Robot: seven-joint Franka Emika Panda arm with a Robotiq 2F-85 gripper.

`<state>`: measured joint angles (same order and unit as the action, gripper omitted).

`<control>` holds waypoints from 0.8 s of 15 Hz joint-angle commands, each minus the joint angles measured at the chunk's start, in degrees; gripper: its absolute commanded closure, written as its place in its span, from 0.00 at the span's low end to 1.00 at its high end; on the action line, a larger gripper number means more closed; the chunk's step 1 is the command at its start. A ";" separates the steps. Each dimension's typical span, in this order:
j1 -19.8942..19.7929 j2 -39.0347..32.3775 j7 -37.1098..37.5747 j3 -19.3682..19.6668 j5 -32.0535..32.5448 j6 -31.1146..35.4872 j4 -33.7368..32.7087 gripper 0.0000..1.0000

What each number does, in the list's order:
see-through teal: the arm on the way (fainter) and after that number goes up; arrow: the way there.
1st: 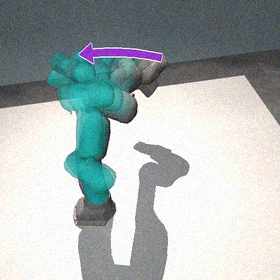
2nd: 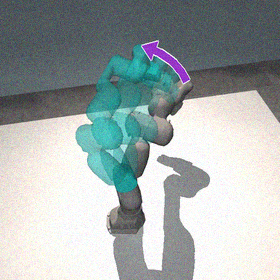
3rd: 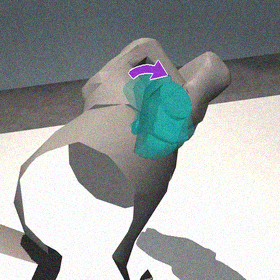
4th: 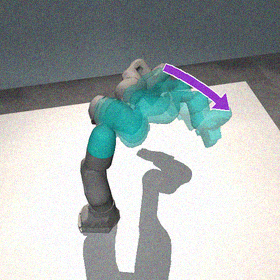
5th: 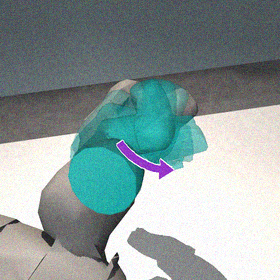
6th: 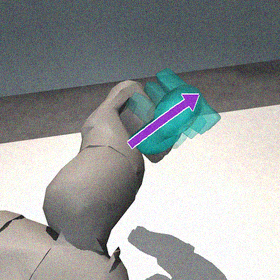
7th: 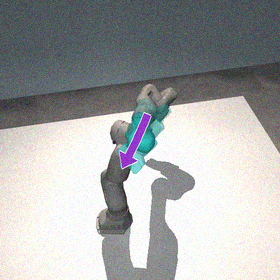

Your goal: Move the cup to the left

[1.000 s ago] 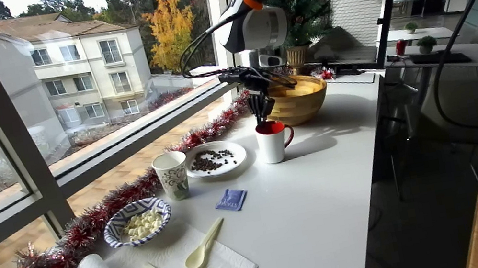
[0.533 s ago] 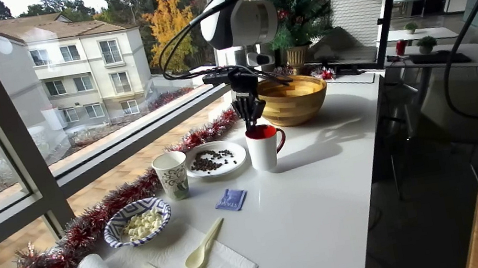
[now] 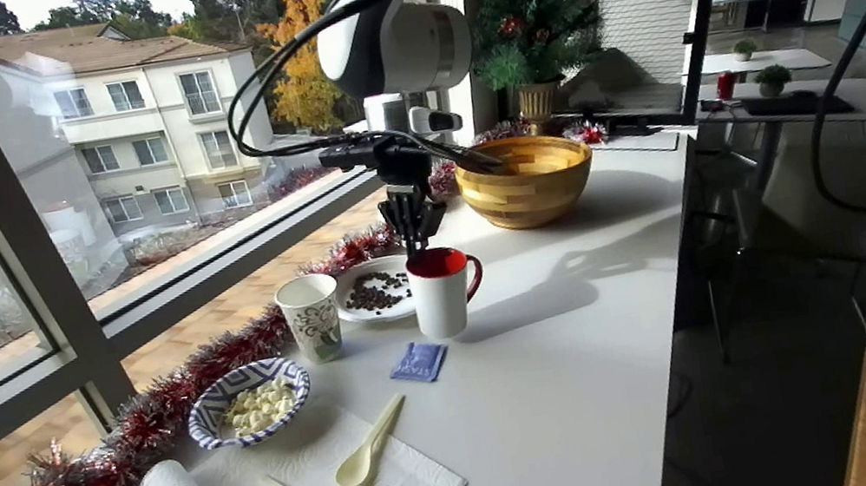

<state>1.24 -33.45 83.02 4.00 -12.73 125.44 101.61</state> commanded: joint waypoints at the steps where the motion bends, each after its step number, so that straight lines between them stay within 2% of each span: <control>1: 0.61 1.90 0.08 -1.22 -2.50 1.54 2.02 0.98; 12: 1.09 0.73 0.06 -2.29 -4.56 2.75 1.51 0.98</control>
<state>2.41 -33.63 83.30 2.13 -15.38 126.74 101.93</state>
